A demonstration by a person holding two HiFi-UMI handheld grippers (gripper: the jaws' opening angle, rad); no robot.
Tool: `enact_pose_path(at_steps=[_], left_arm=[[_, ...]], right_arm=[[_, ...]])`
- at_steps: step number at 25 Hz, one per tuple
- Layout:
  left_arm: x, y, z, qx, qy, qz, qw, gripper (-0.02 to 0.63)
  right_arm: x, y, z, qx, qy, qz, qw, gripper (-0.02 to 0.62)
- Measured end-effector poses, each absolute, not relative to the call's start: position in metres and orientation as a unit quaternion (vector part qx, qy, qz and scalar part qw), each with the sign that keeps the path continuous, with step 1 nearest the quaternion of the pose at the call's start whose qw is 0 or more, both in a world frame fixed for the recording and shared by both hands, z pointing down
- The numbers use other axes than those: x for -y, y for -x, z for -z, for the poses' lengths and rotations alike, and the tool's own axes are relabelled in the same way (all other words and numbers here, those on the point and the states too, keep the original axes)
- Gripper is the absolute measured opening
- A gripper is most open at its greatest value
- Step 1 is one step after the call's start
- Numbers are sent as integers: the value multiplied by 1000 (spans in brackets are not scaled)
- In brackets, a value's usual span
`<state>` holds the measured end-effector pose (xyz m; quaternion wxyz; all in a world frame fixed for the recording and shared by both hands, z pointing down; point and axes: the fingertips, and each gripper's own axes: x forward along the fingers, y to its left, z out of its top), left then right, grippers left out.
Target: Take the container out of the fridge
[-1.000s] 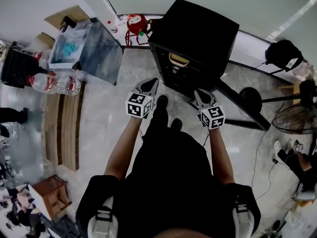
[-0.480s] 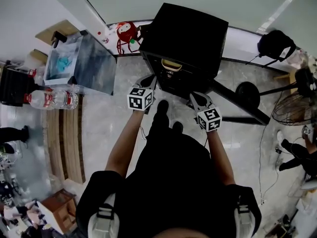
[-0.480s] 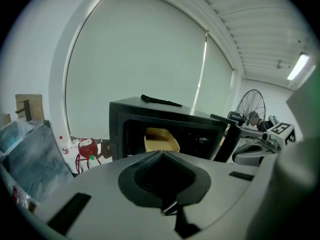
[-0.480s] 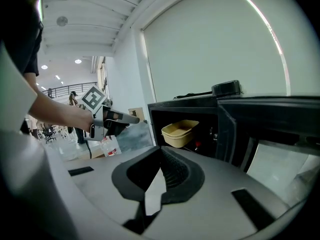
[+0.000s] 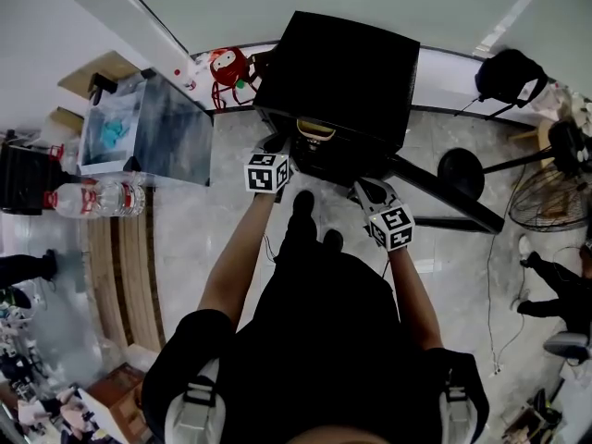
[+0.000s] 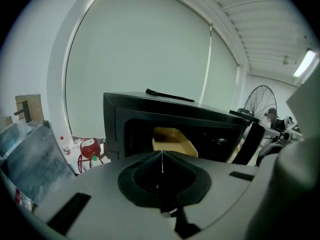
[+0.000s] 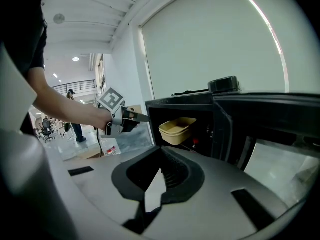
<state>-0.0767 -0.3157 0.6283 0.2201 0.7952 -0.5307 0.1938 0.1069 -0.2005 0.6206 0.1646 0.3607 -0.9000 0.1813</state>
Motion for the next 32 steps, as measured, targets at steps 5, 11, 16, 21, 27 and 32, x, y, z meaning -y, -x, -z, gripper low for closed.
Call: enact_pose_path(at_steps=[5, 11, 16, 21, 27, 32], left_arm=[[331, 79, -639, 534, -789, -191, 234, 20], [348, 77, -647, 535, -785, -181, 254, 20], [358, 70, -652, 532, -785, -181, 261, 74], [368, 65, -659, 526, -784, -191, 269, 114], [376, 64, -670, 524, -779, -203, 279, 114], [383, 65, -674, 523, -775, -210, 286, 114]], right_arm=[[201, -110, -626, 896, -364, -187, 172, -2], [205, -115, -626, 889, -373, -200, 174, -2], [204, -124, -636, 883, -382, -208, 177, -2], [207, -125, -639, 879, -387, -213, 178, -2], [211, -126, -638, 875, -396, -218, 173, -2], [213, -126, -638, 871, -400, -226, 171, -2]])
